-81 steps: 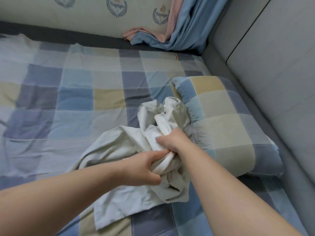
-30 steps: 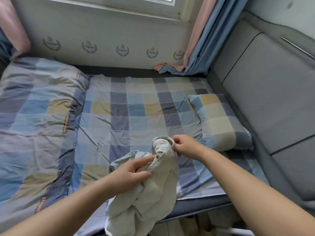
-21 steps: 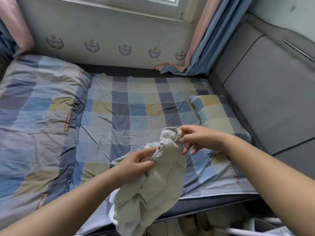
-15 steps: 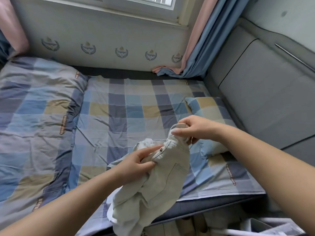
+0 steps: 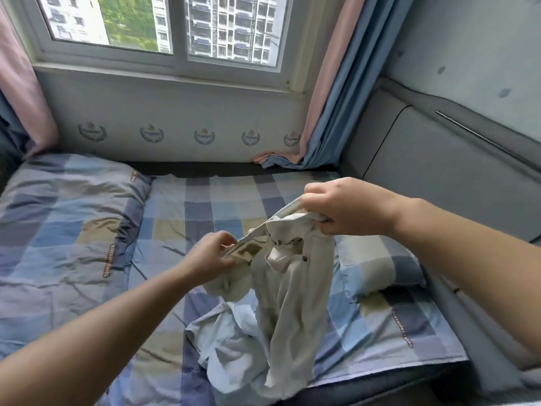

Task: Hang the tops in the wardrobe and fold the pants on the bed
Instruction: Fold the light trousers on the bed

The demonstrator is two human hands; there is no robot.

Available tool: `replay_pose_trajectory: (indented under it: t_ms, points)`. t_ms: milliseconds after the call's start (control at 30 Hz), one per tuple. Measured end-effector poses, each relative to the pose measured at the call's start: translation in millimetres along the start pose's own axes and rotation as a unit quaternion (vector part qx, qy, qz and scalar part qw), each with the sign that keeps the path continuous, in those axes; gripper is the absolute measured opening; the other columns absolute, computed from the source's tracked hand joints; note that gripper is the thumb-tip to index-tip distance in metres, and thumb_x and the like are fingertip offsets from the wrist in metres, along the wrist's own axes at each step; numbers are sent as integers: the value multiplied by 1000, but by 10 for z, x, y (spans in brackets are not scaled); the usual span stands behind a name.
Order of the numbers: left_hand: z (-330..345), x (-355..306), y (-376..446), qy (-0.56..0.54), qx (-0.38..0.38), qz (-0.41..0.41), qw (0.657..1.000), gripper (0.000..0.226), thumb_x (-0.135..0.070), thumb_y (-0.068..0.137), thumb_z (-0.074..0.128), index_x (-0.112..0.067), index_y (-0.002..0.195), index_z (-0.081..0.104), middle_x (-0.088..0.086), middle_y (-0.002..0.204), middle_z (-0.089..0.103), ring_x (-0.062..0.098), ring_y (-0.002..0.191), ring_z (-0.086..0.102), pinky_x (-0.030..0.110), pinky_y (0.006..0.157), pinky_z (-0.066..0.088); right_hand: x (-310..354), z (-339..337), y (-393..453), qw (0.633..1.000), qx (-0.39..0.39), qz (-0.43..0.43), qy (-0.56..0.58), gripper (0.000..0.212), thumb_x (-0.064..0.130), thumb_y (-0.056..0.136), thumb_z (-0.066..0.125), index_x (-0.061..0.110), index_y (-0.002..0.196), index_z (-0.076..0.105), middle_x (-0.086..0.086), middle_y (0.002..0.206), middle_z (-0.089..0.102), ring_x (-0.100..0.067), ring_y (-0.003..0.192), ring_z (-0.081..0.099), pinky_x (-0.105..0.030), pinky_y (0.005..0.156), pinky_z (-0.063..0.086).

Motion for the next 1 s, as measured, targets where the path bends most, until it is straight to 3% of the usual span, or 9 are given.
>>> replay_pose_trajectory:
  t_ms: [167,300,400,533,667,767,867,933,1000]
  points:
    - [1,168,38,124,-2,24,992,28,-29,84,68,-29,112,66,2,131,52,22,125,44,29,104,35,-216,-323,-253,990,-138,12,22,18,-1,69,68,5,82,56,-9,86,58,-23,60,50,-26,56,41]
    - [85,230,84,209,56,16,976,41,-39,87,63,-41,128,57,2,154,29,24,143,21,32,116,22,-321,-514,-414,979,-202,12,15,13,-5,74,63,3,82,58,-5,91,63,-23,70,58,-29,60,49]
    - [100,240,110,208,65,-5,976,50,-34,86,62,-30,135,51,0,140,47,18,124,46,27,106,37,-382,-583,-525,974,-226,12,2,16,-7,72,64,4,82,58,-3,89,64,-22,73,59,-28,62,48]
    - [7,137,106,103,14,-63,993,25,-14,87,46,-21,105,62,6,99,68,24,84,65,37,72,58,-510,-499,-658,975,-212,33,-54,36,-9,64,69,14,93,71,3,82,69,-20,69,65,-28,60,51]
    - [-326,136,169,48,-79,-100,991,26,0,87,50,-9,104,66,5,88,65,20,75,65,29,59,56,-593,-215,-722,977,-184,42,-102,34,-3,50,86,22,68,71,5,70,67,-20,57,63,-28,53,50]
    - [-656,143,249,56,-152,-79,984,27,-1,89,54,-11,108,68,7,107,67,15,89,62,24,76,53,-706,-27,-814,973,-189,76,-105,29,-1,51,85,21,59,67,4,65,64,-21,54,62,-30,51,50]
    - [-1034,77,305,96,-191,-68,975,25,-6,85,59,-10,106,72,9,111,69,23,100,63,29,89,49,-818,64,-873,963,-221,113,-104,19,4,66,59,18,54,63,1,58,61,-22,50,61,-33,54,51]
    - [-1269,-34,309,117,-157,-36,980,30,-12,81,70,-4,109,69,13,115,64,25,104,61,27,92,46,-939,90,-869,956,-208,176,-113,23,12,71,45,17,60,65,0,65,64,-23,58,65,-35,65,50]
    - [-1487,-172,288,163,-106,2,981,46,-15,71,81,-2,113,66,12,117,56,25,105,58,26,94,45,-1095,151,-837,950,-134,259,-109,23,20,82,43,21,79,65,5,87,64,-23,79,65,-30,70,41]
Point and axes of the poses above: each hand's wrist, its own y-axis towards the middle knuckle, its own z-axis out of the palm, x = y × z, the point moved 2 cm from there along y, towards the middle knuckle
